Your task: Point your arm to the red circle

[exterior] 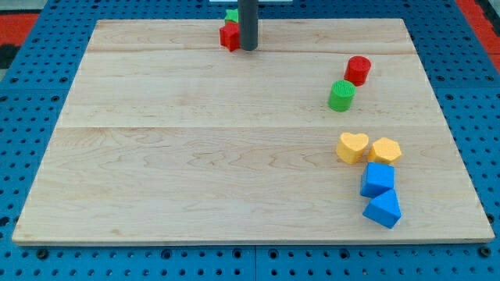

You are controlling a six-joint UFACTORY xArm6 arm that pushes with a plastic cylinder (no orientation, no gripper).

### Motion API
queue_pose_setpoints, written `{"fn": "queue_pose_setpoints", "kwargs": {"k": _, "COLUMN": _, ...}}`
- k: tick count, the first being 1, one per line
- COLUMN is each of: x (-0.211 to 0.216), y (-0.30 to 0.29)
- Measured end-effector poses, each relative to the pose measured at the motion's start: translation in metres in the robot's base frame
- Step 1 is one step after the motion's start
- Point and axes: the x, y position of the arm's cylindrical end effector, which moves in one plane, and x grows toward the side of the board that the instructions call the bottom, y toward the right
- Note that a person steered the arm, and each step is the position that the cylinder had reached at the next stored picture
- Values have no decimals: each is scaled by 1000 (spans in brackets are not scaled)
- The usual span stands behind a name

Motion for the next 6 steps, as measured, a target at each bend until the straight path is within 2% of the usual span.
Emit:
{"fn": "queue_pose_setpoints", "kwargs": {"k": 2, "x": 0, "y": 195}}
{"fn": "queue_pose_setpoints", "kwargs": {"k": 3, "x": 50, "y": 254}}
{"fn": "queue_pose_setpoints", "kwargs": {"k": 4, "x": 92, "y": 236}}
{"fn": "queue_pose_setpoints", "kwargs": {"k": 5, "x": 91, "y": 212}}
{"fn": "queue_pose_setpoints", "kwargs": {"k": 6, "x": 66, "y": 200}}
